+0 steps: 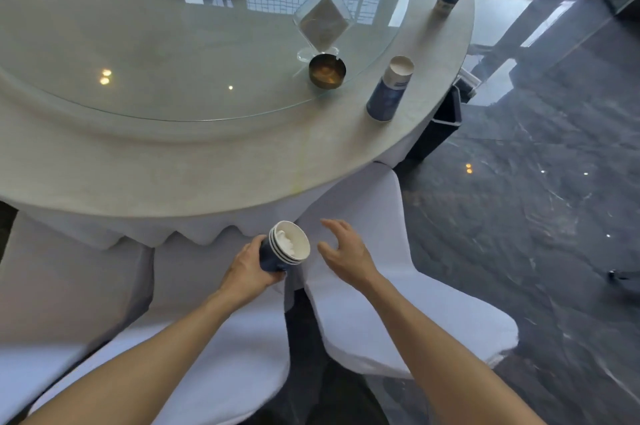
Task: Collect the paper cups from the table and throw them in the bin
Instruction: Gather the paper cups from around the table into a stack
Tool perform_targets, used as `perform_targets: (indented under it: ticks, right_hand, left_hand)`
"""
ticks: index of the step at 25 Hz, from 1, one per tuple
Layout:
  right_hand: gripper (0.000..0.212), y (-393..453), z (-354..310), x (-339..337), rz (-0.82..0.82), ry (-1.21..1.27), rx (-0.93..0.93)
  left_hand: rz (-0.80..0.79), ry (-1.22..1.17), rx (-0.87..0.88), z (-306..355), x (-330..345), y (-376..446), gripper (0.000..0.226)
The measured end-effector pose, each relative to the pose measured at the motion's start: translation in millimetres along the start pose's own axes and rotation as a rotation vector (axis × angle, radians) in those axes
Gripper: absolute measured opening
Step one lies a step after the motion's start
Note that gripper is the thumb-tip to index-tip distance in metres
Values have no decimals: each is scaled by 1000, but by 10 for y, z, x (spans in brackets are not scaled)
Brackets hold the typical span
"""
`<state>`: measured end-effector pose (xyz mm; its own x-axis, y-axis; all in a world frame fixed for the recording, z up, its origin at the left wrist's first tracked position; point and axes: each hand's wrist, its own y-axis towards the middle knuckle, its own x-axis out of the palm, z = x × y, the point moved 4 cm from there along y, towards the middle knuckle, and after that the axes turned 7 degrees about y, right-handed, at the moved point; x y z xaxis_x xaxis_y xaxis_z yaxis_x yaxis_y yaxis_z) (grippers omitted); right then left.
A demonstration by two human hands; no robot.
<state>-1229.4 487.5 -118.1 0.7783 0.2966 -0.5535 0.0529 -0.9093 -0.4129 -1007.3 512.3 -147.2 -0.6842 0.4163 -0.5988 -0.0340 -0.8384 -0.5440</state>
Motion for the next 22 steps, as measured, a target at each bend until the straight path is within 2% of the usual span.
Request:
perform_targets:
  ticks: [4, 10, 17, 22]
  right_hand:
    - [81, 353, 729, -428, -169, -300, 78]
    - [95, 799, 1666, -499, -402, -494, 186]
    - [100, 1546, 2351, 295, -472, -613, 147]
    - [97, 1699, 2820, 821, -501, -718, 163]
  left_hand:
    - [98, -38, -73, 281, 368, -47, 72]
    - [128, -146, -129, 437, 875, -89, 80]
    - [65, -114, -194, 128, 1384, 535, 80]
    - [72, -115, -210, -63, 1532, 747, 78]
